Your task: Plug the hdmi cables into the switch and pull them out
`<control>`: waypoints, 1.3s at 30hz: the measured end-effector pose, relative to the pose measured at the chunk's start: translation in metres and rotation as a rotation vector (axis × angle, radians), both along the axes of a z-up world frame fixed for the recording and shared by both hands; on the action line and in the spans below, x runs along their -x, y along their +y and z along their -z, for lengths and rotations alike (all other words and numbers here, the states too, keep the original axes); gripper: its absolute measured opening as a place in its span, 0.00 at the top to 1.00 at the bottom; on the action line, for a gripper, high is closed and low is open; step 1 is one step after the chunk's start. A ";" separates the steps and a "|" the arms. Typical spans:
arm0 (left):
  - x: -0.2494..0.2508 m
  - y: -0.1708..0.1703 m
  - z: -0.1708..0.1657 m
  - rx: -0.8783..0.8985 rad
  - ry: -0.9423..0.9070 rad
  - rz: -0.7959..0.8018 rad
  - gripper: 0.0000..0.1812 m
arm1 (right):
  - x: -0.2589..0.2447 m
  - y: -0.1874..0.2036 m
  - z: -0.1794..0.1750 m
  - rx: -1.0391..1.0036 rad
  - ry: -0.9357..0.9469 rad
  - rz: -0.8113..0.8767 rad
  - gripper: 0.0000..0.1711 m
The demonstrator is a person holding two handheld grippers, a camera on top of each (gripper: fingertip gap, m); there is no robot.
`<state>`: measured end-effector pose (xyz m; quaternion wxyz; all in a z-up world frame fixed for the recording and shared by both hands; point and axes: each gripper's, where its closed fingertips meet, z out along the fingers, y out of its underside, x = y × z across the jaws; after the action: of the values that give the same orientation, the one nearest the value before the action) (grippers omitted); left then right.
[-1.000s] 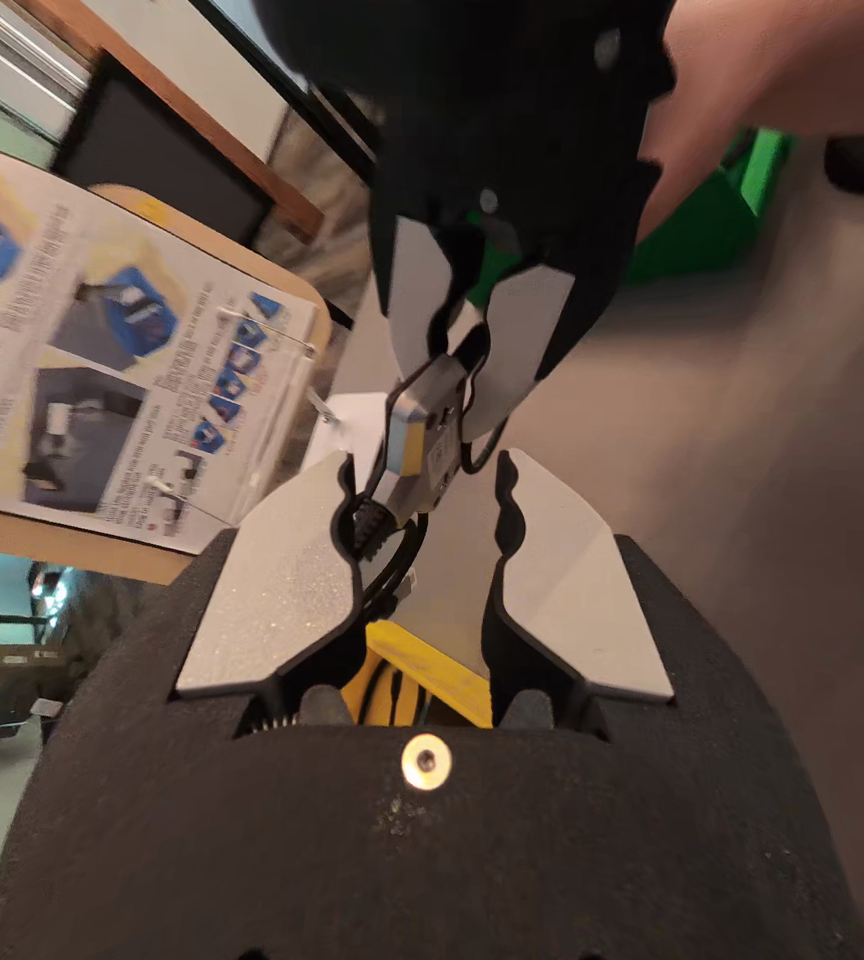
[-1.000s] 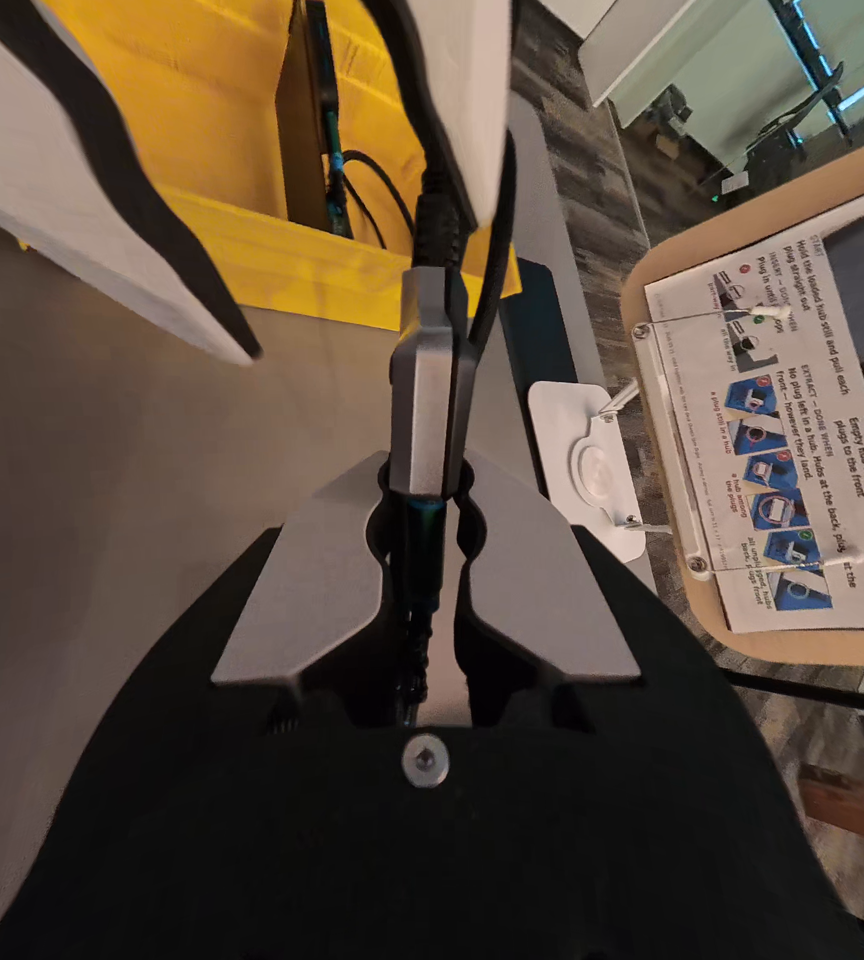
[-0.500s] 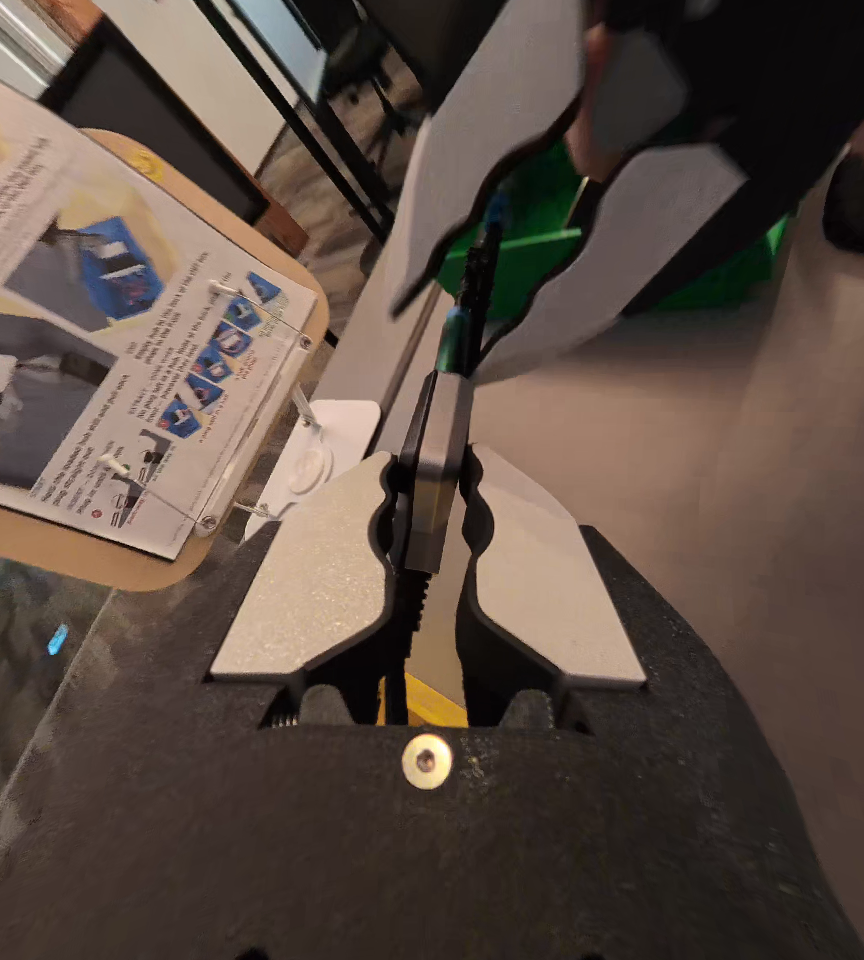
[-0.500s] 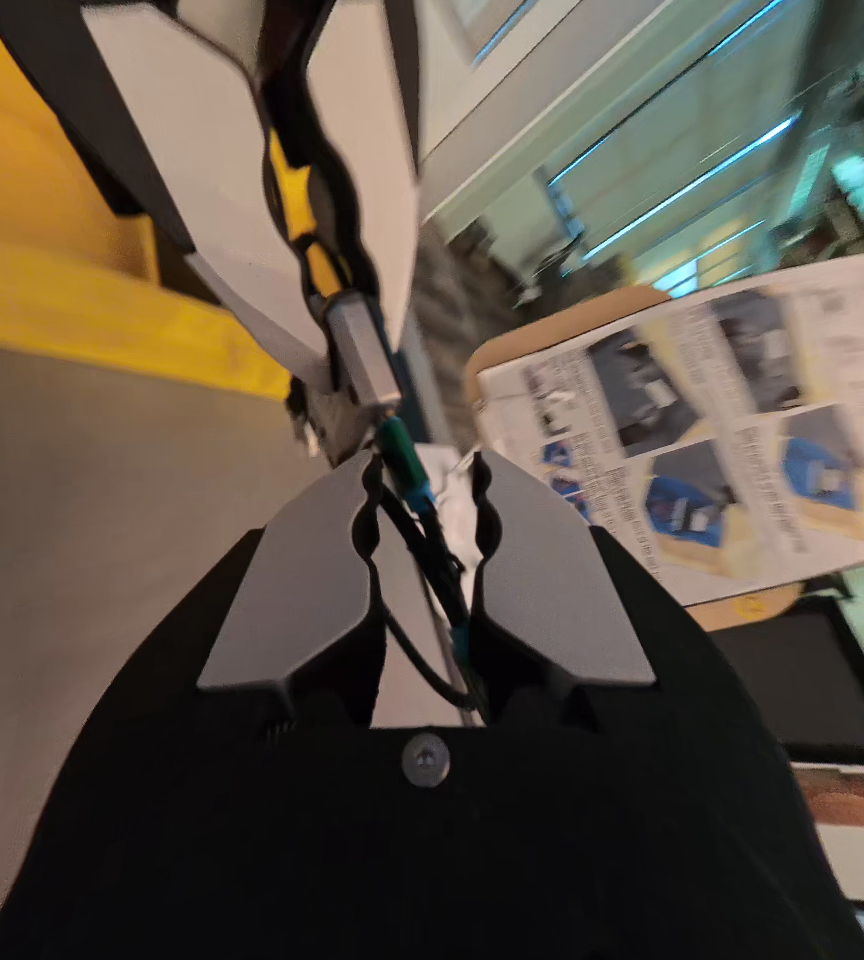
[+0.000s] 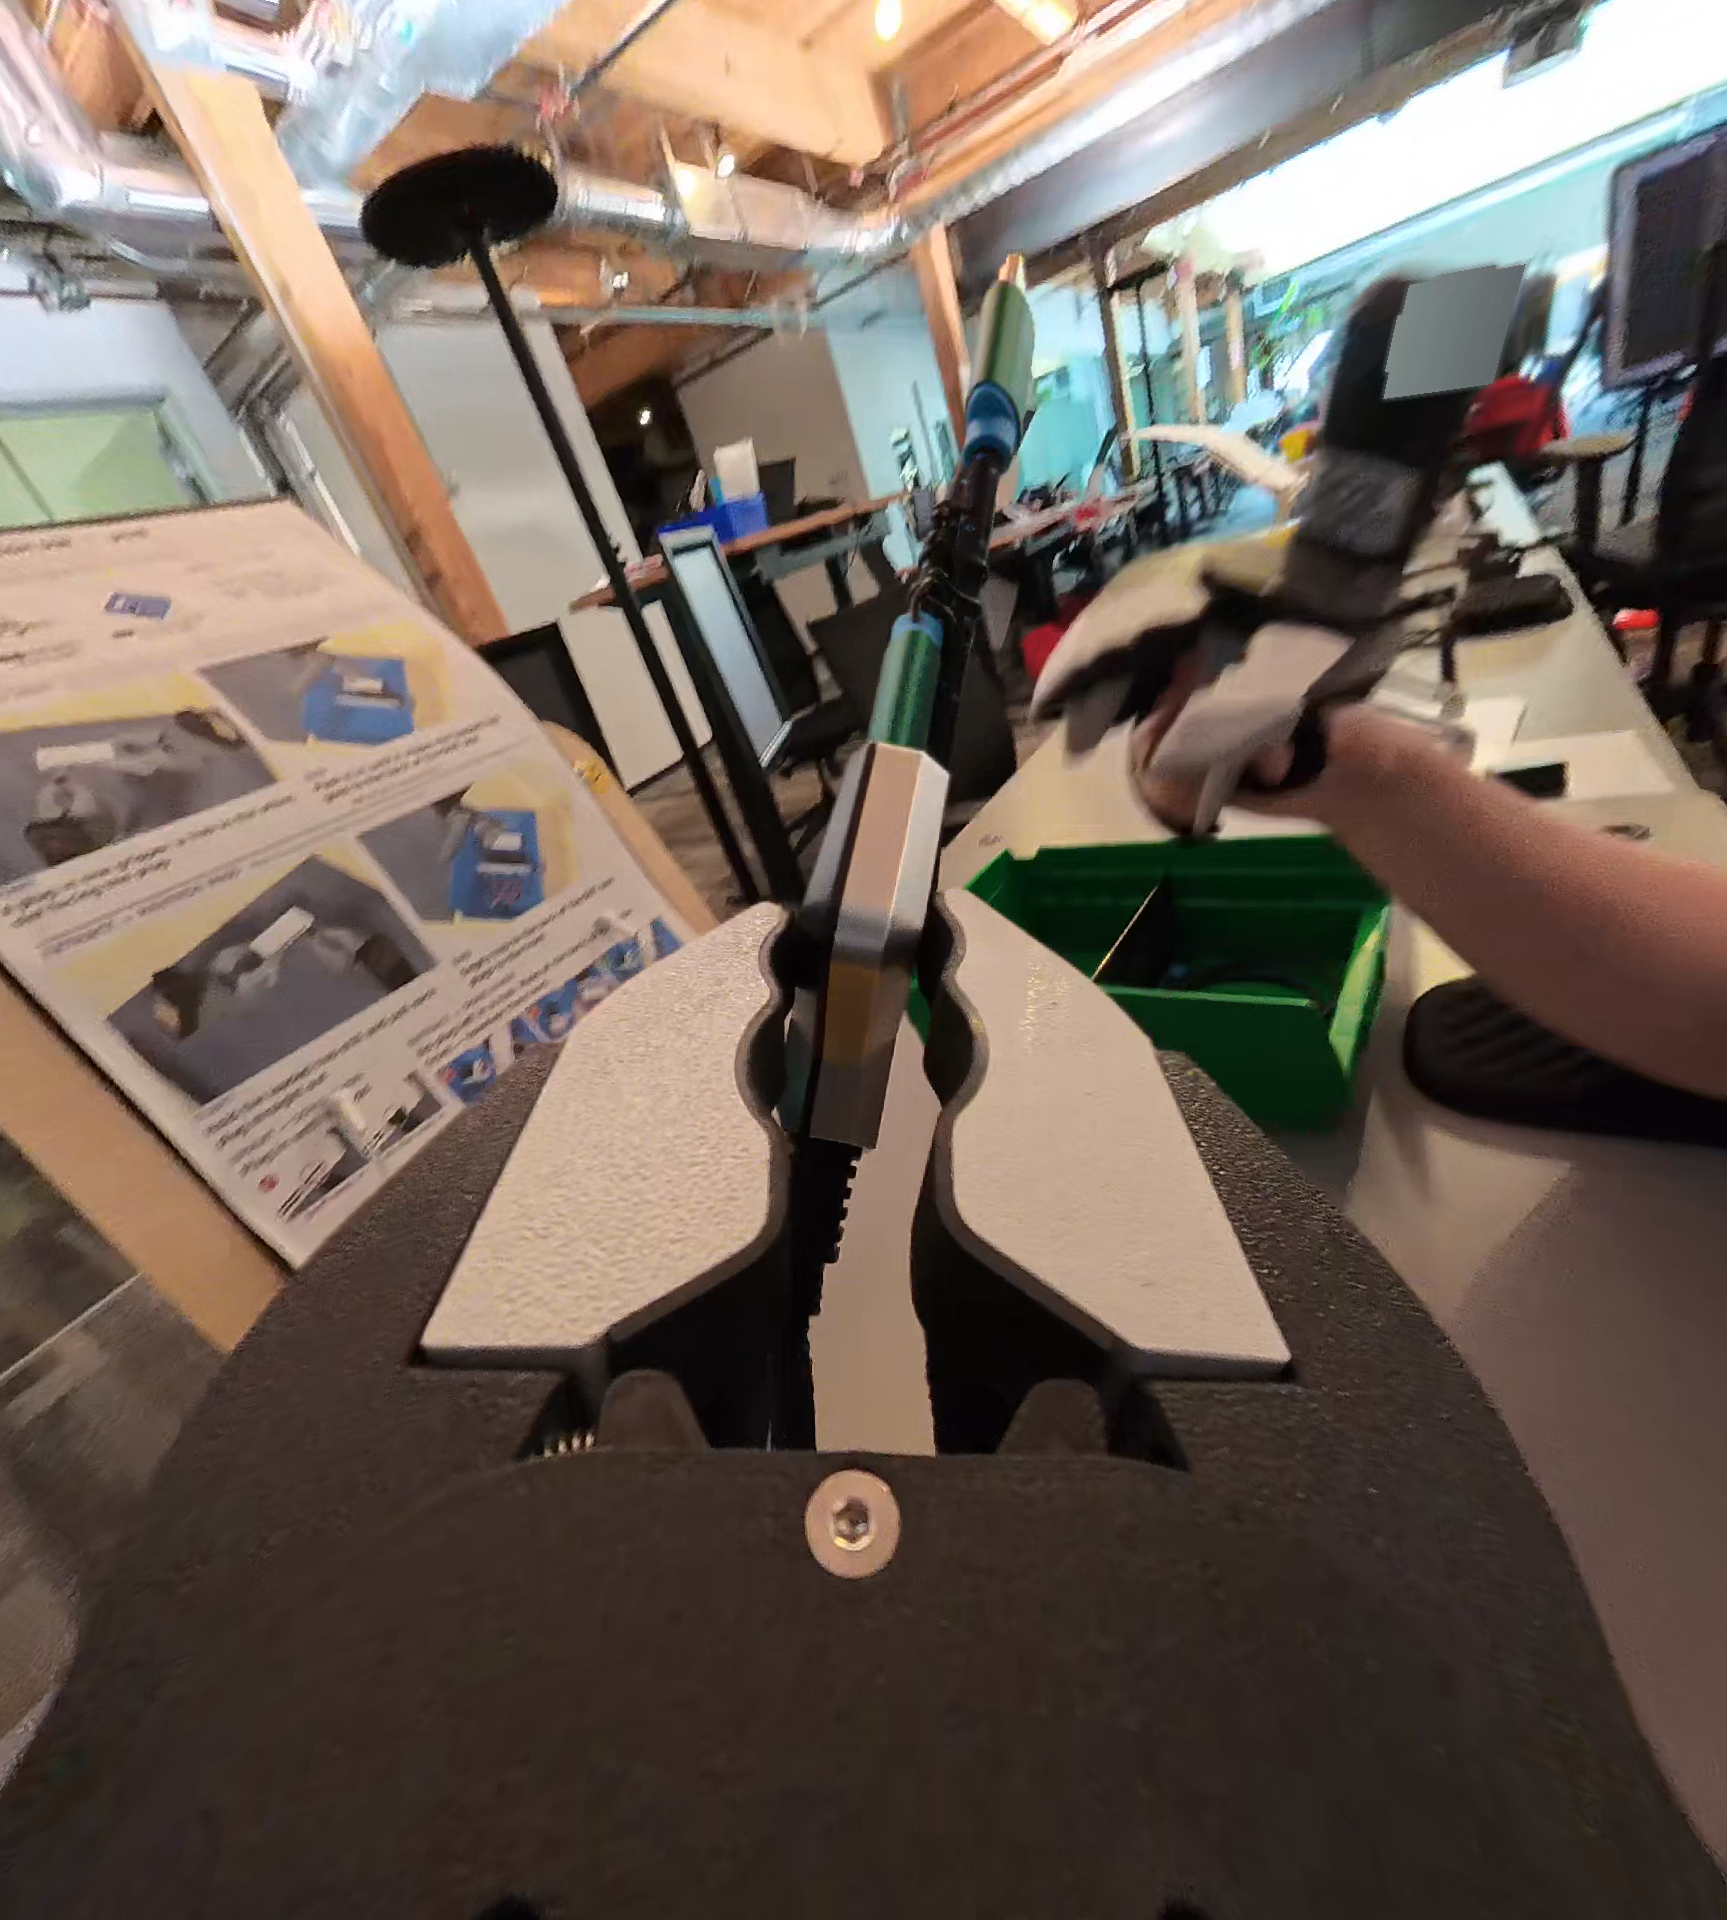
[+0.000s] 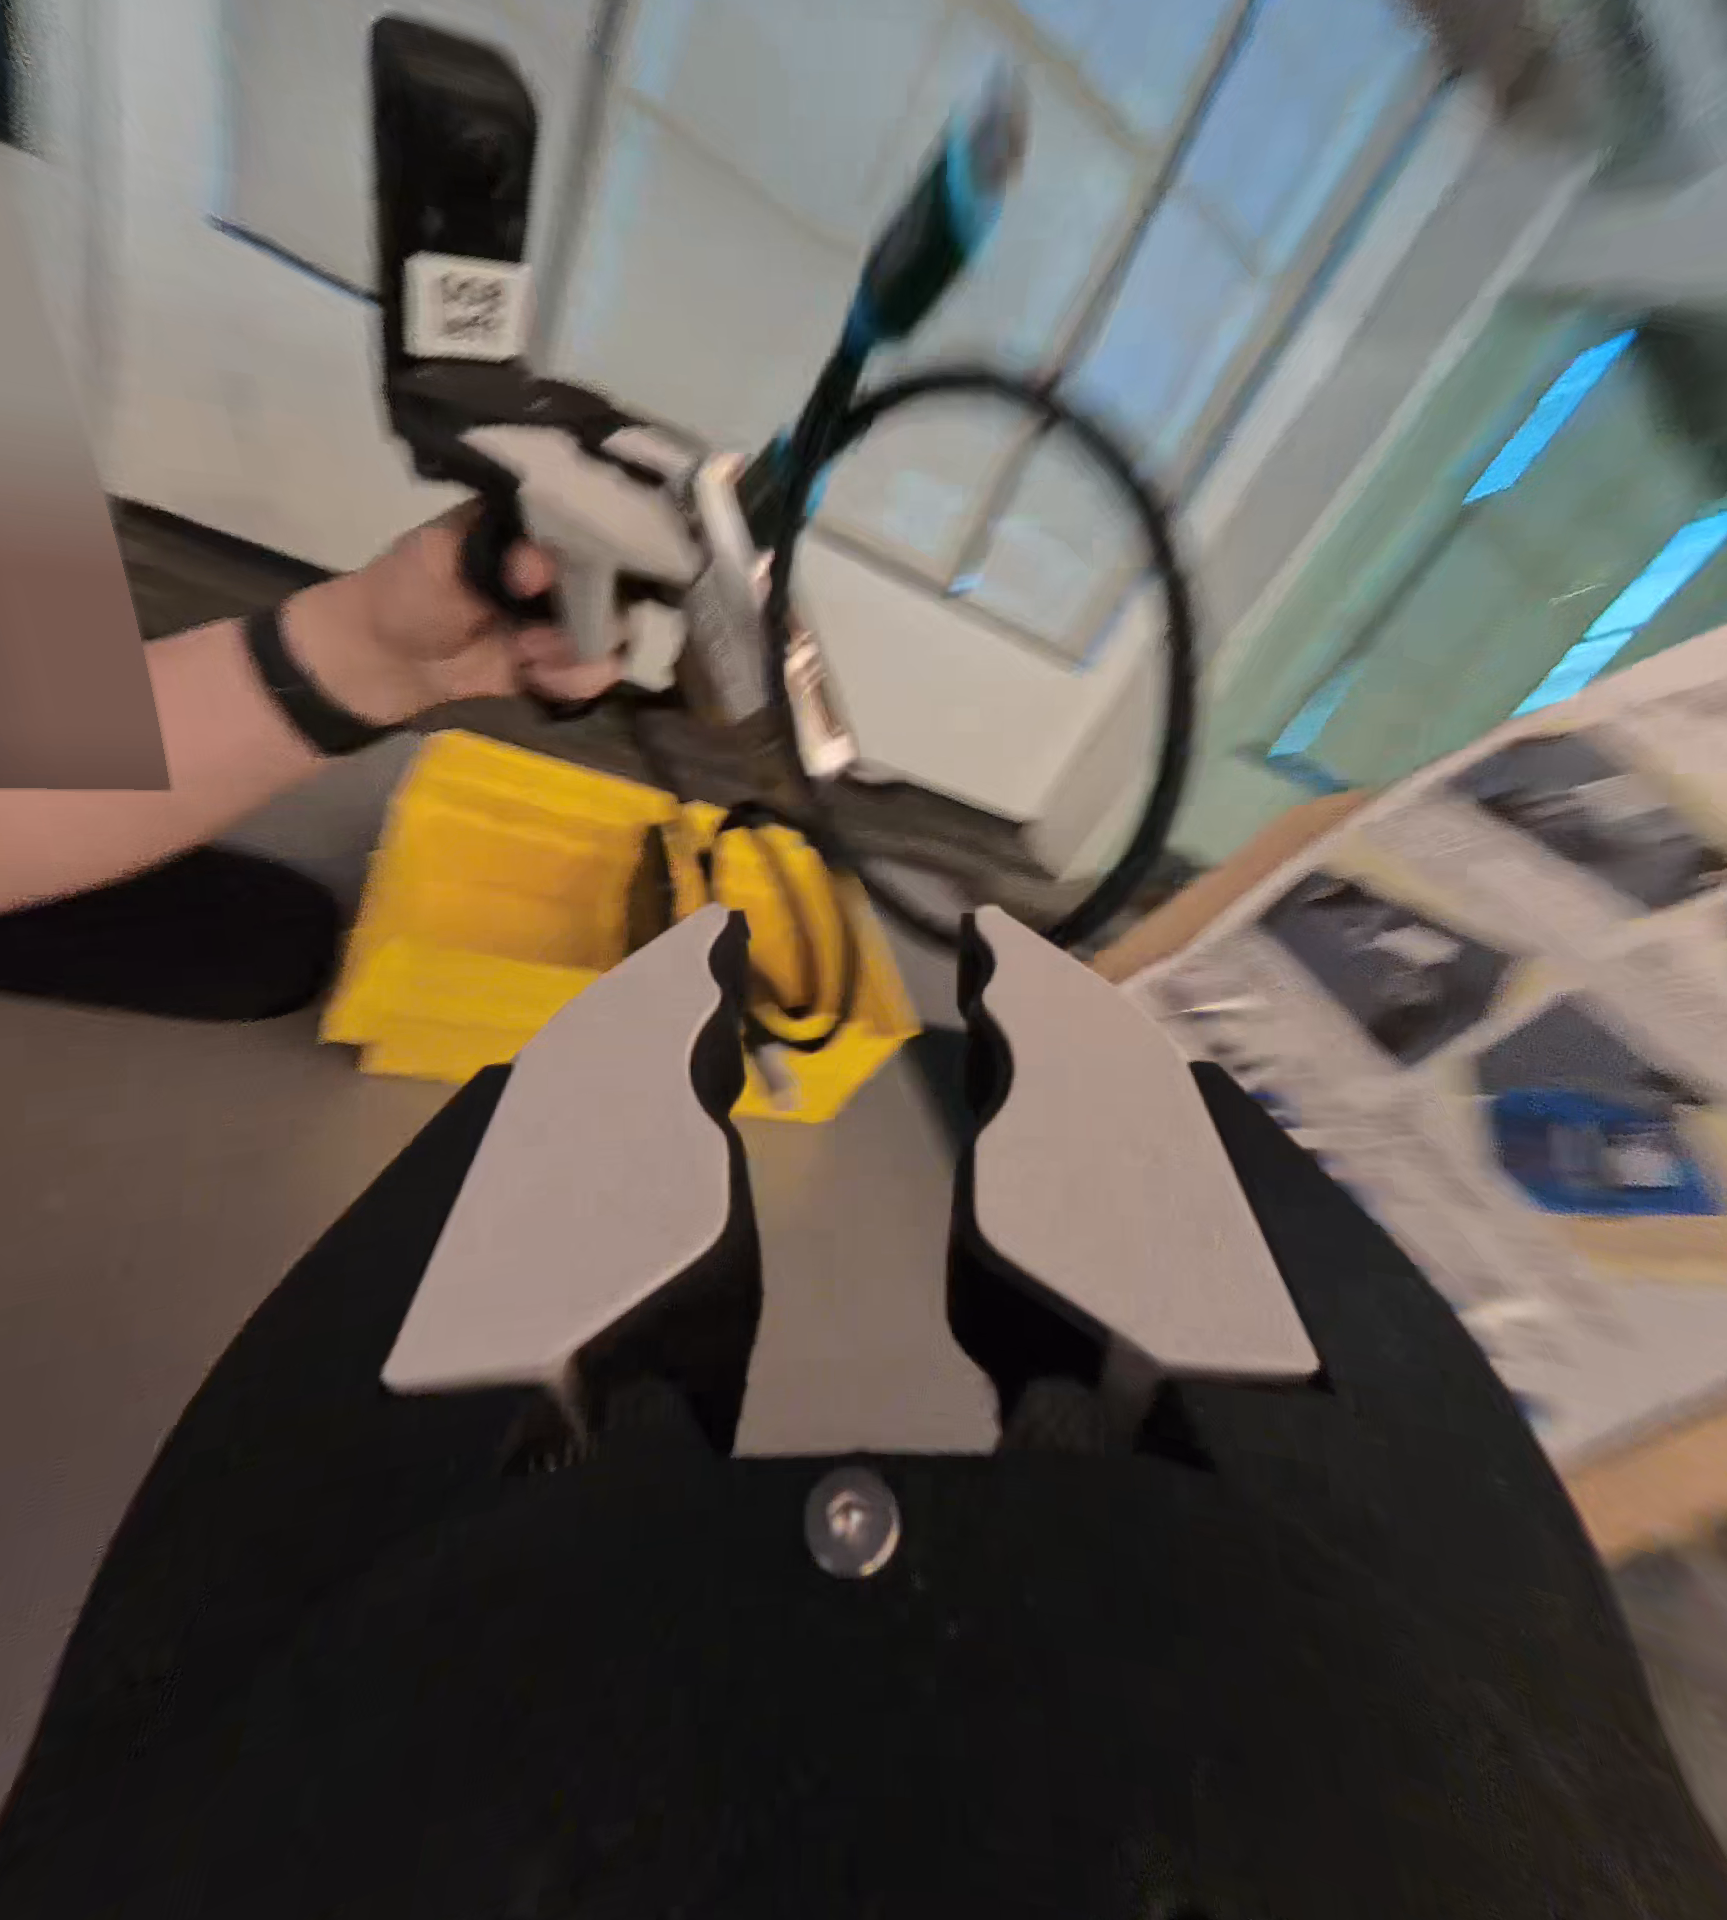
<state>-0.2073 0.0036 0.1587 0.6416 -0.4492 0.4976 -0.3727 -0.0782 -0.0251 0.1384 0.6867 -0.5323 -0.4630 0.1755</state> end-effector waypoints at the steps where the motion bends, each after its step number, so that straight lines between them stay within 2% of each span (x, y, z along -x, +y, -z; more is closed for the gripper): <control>1: -0.003 -0.004 -0.002 -0.001 -0.017 0.016 0.88 | 0.008 0.000 0.015 0.077 -0.014 -0.089 0.78; 3: -0.010 -0.010 -0.003 -0.005 -0.039 0.032 0.88 | 0.023 -0.001 0.025 0.091 -0.018 -0.152 0.78; 5: -0.019 -0.012 0.000 -0.013 -0.031 0.033 0.88 | 0.039 -0.013 0.014 -0.077 0.001 -0.164 0.82; 7: -0.027 -0.016 0.009 -0.038 0.008 0.051 0.88 | 0.046 -0.019 0.000 -0.261 0.004 -0.061 0.81; 8: -0.031 -0.020 0.013 -0.057 0.025 0.066 0.88 | 0.048 -0.017 -0.002 -0.300 -0.023 -0.003 0.77; 9: -0.035 -0.023 0.015 -0.072 0.036 0.079 0.88 | 0.052 -0.016 0.003 -0.297 -0.071 0.016 0.73; 13: -0.046 -0.041 0.024 -0.125 0.064 0.159 0.88 | 0.055 0.006 0.031 -0.194 -0.173 0.067 0.68; 17: -0.058 -0.053 0.039 -0.186 0.107 0.214 0.88 | 0.053 0.019 0.047 -0.240 -0.293 0.141 0.74; 18: -0.060 -0.054 0.041 -0.193 0.108 0.214 0.88 | 0.054 0.017 0.052 -0.241 -0.332 0.132 0.82; 19: -0.061 -0.054 0.044 -0.199 0.121 0.215 0.88 | 0.053 0.018 0.056 -0.226 -0.366 0.137 0.82; 22: -0.063 -0.048 0.051 -0.224 0.179 0.163 0.88 | 0.046 0.022 0.062 -0.177 -0.440 0.171 0.83; 24: -0.064 -0.047 0.055 -0.255 0.234 0.115 0.86 | 0.042 0.024 0.062 -0.230 -0.485 0.195 0.84; 26: -0.065 -0.045 0.062 -0.299 0.296 0.062 0.80 | 0.040 0.024 0.066 -0.264 -0.539 0.200 0.84; 29: -0.072 -0.044 0.076 -0.321 0.383 0.030 0.78 | 0.036 0.027 0.074 -0.317 -0.638 0.223 0.84; 35: -0.082 -0.029 0.103 -0.421 0.541 -0.080 0.82 | 0.032 0.037 0.085 -0.378 -0.749 0.285 0.84; 39: -0.086 -0.016 0.107 -0.489 0.547 -0.168 0.87 | 0.030 0.043 0.090 -0.379 -0.758 0.294 0.84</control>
<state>-0.1210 -0.0121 0.0521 0.6015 -0.4050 0.6864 -0.0554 -0.1087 0.0178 0.0488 0.5714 -0.4838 -0.6256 -0.2193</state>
